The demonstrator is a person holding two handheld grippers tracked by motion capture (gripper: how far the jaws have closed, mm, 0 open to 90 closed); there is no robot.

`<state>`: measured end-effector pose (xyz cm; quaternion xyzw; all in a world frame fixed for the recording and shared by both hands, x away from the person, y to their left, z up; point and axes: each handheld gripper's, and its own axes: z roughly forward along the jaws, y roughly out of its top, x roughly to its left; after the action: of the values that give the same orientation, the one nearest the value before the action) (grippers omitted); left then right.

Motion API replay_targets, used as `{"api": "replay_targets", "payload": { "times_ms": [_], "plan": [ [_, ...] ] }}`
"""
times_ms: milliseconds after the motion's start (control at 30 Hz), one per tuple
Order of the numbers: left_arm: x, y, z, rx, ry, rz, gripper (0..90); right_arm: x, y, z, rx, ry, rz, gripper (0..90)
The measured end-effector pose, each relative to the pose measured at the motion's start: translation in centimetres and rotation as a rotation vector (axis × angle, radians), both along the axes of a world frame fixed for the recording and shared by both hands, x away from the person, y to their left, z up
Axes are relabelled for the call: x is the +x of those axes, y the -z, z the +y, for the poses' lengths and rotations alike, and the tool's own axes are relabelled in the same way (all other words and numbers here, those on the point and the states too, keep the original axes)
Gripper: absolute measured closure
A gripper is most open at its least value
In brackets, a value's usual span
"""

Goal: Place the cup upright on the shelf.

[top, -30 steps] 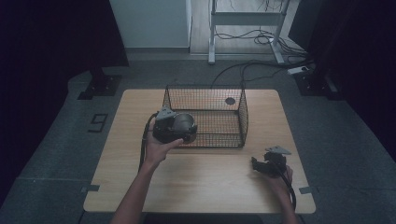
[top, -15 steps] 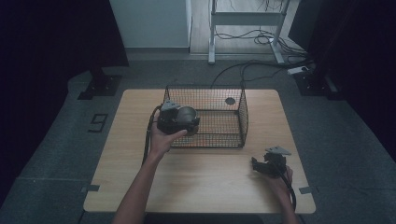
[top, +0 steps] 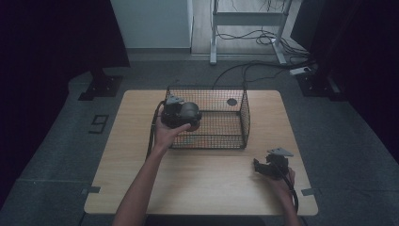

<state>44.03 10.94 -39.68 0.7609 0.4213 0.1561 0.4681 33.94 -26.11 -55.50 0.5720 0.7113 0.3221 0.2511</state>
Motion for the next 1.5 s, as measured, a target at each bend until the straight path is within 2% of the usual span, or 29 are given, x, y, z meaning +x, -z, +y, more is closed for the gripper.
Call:
{"api": "replay_targets", "payload": {
  "times_ms": [167, 300, 467, 600, 1033, 1167, 1500],
  "plan": [
    [0.8, 0.6, -0.5, 0.01, -0.006, -0.004, 14.4, 0.0, 0.0, 0.0, 0.0, -0.001, 0.0, 17.3],
    [1.8, 1.4, -0.7, 0.01, -0.013, 0.016, 14.4, 0.0, 0.0, 0.0, 0.001, -0.001, 0.0, 17.4],
    [2.3, 2.0, -0.7, 0.022, -0.02, 0.031, 14.4, 0.0, 0.0, 0.0, 0.001, 0.0, 0.0, 17.4],
    [2.5, 2.5, -1.1, 0.048, -0.02, 0.027, 14.4, 0.0, 0.0, 0.0, 0.001, 0.0, 0.0, 17.3],
    [3.7, 4.1, -1.4, 0.036, -0.024, 0.073, 14.4, -0.1, 0.0, 0.0, -0.002, 0.002, -0.001, 17.6],
    [3.9, 4.7, -1.7, 0.06, -0.034, 0.083, 14.3, -0.1, 0.0, 0.0, -0.002, 0.001, -0.001, 17.6],
    [4.2, 6.4, -1.9, 0.068, -0.056, 0.108, 14.2, -0.1, 0.0, 0.0, 0.0, 0.001, -0.001, 17.7]
  ]
}}
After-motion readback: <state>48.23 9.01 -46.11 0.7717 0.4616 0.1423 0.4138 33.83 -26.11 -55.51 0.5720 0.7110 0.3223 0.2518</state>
